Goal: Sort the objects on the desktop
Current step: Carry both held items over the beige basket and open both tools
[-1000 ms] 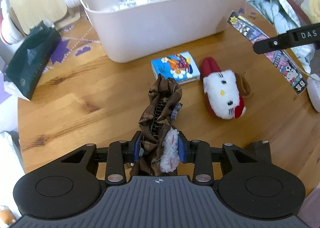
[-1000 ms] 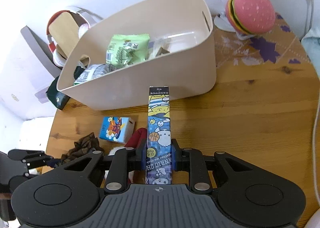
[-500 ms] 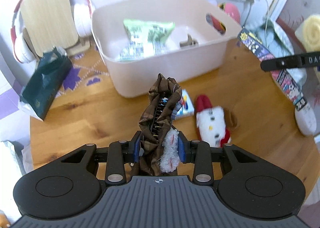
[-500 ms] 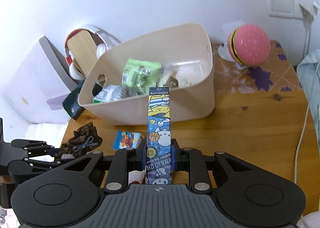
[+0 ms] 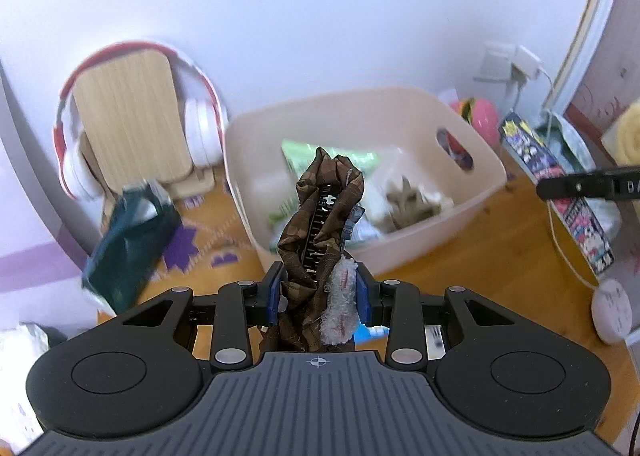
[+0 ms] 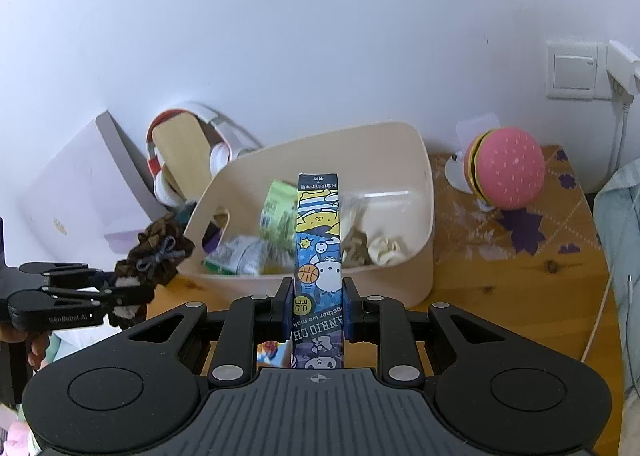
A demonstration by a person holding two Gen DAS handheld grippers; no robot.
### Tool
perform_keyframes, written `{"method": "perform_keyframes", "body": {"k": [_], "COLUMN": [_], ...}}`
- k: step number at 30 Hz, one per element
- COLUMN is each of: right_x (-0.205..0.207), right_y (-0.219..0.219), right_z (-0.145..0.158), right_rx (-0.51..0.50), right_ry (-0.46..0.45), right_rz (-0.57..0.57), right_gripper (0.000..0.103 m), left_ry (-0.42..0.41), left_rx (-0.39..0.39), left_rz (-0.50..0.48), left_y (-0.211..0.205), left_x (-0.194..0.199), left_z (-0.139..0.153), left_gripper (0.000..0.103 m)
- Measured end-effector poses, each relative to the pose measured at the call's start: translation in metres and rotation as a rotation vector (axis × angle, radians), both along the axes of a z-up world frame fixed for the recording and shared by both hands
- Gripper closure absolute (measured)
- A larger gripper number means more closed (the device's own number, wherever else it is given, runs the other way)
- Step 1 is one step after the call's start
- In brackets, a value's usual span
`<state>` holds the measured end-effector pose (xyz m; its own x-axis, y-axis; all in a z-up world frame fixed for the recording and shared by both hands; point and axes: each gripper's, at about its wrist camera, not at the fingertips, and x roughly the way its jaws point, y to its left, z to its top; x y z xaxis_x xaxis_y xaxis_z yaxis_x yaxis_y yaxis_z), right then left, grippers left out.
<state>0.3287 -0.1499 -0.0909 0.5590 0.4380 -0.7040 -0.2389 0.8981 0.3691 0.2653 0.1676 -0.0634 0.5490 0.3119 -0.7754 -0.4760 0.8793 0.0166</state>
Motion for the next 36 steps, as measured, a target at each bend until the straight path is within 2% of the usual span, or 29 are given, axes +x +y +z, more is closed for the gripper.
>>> {"method": "perform_keyframes", "body": {"k": [8,17,26,31,35,36], "right_x": [0.03,0.074,0.113,0.127,0.133,0.135], "right_y": [-0.002,0.004,0.016,0.024,0.026,0.027], "right_z": [0.009,0.008,-0.019,-0.041,-0.052,-0.053], "right_rx": [0.023,0.049,0.041,0.001,-0.016,-0.019], "right_ry": [-0.034,-0.051,0.0,0.029,0.041,0.046], "right_rz": [-0.045,-0.093,-0.144,-0.163,-0.166,-0.162], "right_gripper": [0.082,0.082,0.082,0.082,0.082,0.081], "left_ry": [-0.05,-0.053,0.006,0.053,0.052,0.052], "left_rx": [0.02,0.026,0.038,0.04,0.047,0.046], "left_rz": [0.033,0.025,0.011,0.04,0.059,0.057], "left_y": [0.017,0.024,0.026,0.029,0.03,0.029], "left_x": [0.037,0.087,0.121,0.125,0.124,0.124], "left_z": [0.011,0.001,-0.025,-0.043,-0.049,-0.05], "left_gripper": [0.067,0.067,0.067,0.066,0.065,0.061]}}
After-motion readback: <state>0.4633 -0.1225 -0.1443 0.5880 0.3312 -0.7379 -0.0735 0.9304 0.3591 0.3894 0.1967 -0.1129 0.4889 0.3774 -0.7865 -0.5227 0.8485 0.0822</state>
